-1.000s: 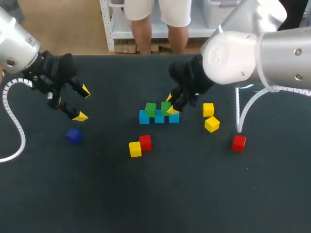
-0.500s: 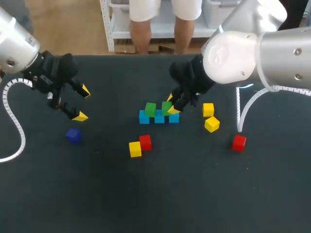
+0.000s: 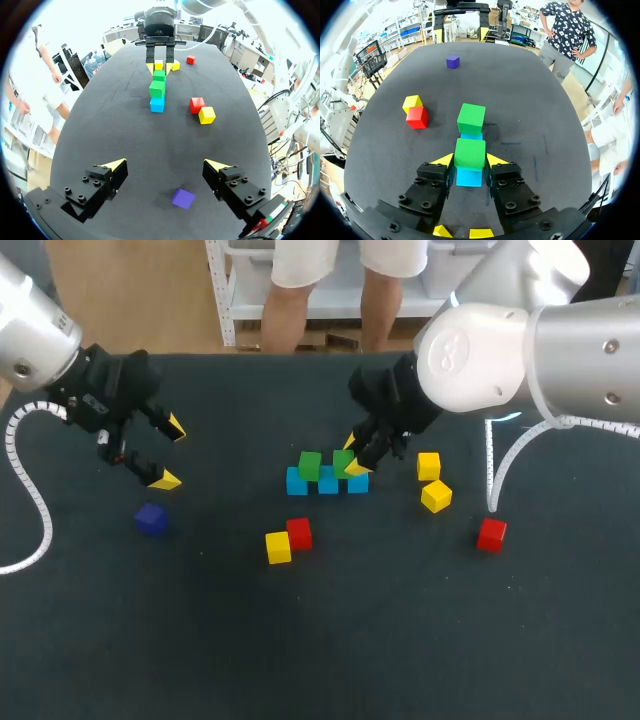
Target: Place the blue cubes, place green cubes on the blue cubes, place the yellow cubes on the green cubes, then place the red cubes on the yellow cubes, and place purple cube on the red cubes.
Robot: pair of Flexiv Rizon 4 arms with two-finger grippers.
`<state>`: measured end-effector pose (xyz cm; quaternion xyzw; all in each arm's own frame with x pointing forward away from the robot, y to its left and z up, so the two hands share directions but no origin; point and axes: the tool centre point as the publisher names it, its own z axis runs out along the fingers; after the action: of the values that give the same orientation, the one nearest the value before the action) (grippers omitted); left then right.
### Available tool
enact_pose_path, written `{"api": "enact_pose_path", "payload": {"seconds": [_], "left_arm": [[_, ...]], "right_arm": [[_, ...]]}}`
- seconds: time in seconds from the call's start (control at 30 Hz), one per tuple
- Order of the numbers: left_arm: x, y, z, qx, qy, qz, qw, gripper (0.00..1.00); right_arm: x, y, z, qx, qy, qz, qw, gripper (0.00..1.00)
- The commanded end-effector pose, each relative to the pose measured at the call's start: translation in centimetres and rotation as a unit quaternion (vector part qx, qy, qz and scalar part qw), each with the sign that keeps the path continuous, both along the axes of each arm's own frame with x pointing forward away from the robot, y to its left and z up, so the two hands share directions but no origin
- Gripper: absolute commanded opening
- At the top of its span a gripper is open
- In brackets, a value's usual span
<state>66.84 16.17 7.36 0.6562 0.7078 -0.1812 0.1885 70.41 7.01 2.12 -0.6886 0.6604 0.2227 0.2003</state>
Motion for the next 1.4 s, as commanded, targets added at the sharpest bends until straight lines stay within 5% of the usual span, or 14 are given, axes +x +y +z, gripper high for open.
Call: {"api": "enact_pose_path", "payload": {"seconds": [0.03, 0.23, 0.3, 0.4, 0.5, 0.53, 0.6, 0.63, 0.73, 1.1, 1.4], "left_arm": [[-0.1, 0.1, -0.1, -0.002, -0.002, -0.001, 1.000, 1.00], [-0.1, 0.1, -0.1, -0.002, -0.002, -0.001, 1.000, 1.00], [-0.1, 0.1, -0.1, -0.002, -0.002, -0.001, 1.000, 1.00], [-0.1, 0.1, -0.1, -0.002, -0.002, -0.001, 1.000, 1.00], [-0.1, 0.1, -0.1, -0.002, -0.002, -0.001, 1.000, 1.00], [-0.1, 0.1, -0.1, -0.002, -0.002, -0.001, 1.000, 1.00], [-0.1, 0.1, -0.1, -0.002, -0.002, -0.001, 1.000, 1.00], [-0.1, 0.1, -0.1, -0.002, -0.002, -0.001, 1.000, 1.00], [-0.1, 0.1, -0.1, -0.002, -0.002, -0.001, 1.000, 1.00], [-0.1, 0.1, -0.1, -0.002, -0.002, -0.001, 1.000, 1.00], [-0.1, 0.1, -0.1, -0.002, -0.002, -0.001, 1.000, 1.00]], "right_arm": [[0.1, 0.0, -0.1, 0.001, 0.001, 0.001, 1.000, 0.37], [0.1, 0.1, -0.1, 0.003, 0.002, 0.003, 1.000, 0.51], [0.1, 0.1, -0.1, 0.003, 0.002, 0.002, 1.000, 0.73], [0.1, 0.0, -0.1, 0.003, 0.003, 0.002, 1.000, 0.89], [0.0, 0.0, -0.1, 0.002, 0.003, 0.002, 1.000, 0.81], [0.0, 0.0, -0.2, 0.003, 0.003, 0.002, 1.000, 0.58], [0.0, 0.0, -0.2, 0.003, 0.003, 0.002, 1.000, 0.49], [0.0, 0.0, -0.2, 0.003, 0.003, 0.002, 1.000, 0.49], [0.0, -0.1, 0.0, 0.002, 0.003, 0.003, 1.000, 0.98], [-1.4, -3.5, 3.7, 0.009, -0.014, -0.012, 1.000, 1.00], [-2.2, -8.8, 5.8, 0.013, -0.030, 0.009, 0.999, 1.00]]}}
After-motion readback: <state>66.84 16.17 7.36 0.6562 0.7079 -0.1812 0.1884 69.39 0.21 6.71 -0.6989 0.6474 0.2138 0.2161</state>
